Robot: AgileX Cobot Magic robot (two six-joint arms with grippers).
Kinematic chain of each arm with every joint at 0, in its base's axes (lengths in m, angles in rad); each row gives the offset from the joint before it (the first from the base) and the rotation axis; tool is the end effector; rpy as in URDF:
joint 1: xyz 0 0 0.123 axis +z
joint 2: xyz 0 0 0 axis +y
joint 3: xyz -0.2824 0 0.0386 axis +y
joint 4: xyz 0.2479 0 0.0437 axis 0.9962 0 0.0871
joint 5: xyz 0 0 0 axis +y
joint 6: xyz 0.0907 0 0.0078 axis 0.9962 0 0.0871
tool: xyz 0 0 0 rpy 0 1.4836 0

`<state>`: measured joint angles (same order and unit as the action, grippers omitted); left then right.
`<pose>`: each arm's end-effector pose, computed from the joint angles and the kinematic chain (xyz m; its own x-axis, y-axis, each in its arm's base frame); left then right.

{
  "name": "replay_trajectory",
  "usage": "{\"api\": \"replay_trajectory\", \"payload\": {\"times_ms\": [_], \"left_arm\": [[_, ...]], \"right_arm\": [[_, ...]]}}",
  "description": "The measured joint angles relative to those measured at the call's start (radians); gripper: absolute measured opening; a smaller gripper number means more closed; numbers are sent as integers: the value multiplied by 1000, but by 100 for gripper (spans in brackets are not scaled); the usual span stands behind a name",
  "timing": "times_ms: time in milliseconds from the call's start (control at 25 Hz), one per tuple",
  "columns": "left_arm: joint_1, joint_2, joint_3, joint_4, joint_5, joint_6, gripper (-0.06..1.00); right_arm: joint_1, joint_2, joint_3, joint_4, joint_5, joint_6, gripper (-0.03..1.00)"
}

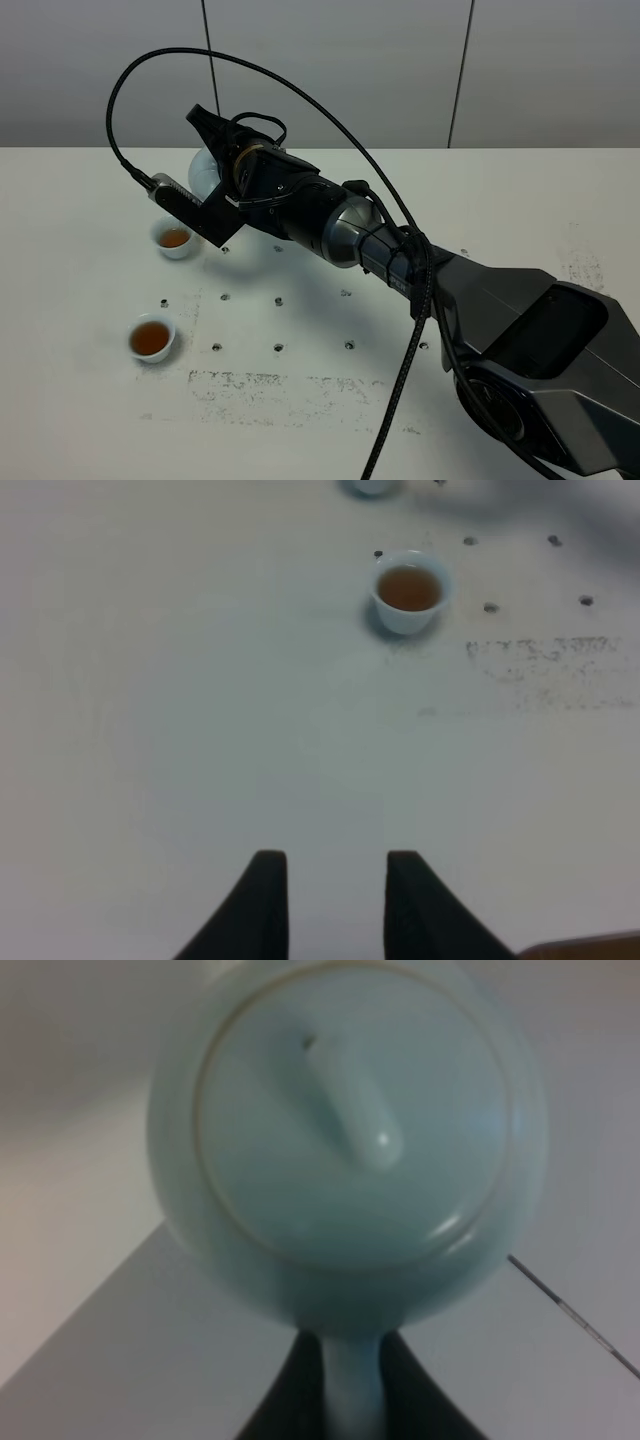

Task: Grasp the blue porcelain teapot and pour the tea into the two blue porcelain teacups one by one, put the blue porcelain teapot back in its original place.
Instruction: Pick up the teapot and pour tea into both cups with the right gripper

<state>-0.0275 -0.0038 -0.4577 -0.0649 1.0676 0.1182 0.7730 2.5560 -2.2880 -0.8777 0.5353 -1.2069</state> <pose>-0.0013 -0.0051 0.2649 -0.4864 0.1000 -0.8680 0.1194 0.9917 0.0474 0.4394 0.3786 0.1801 0.5209 -0.6550 0.5474 -0.1640 -0.7061 -0.6888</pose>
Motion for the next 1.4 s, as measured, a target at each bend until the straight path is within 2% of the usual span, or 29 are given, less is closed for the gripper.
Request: {"api": "replay_trajectory", "payload": {"times_ms": [1400], "left_arm": [[0, 0, 0, 0, 0, 0, 30]], "right_arm": [[2, 0, 0, -27, 0, -25, 7]]}}
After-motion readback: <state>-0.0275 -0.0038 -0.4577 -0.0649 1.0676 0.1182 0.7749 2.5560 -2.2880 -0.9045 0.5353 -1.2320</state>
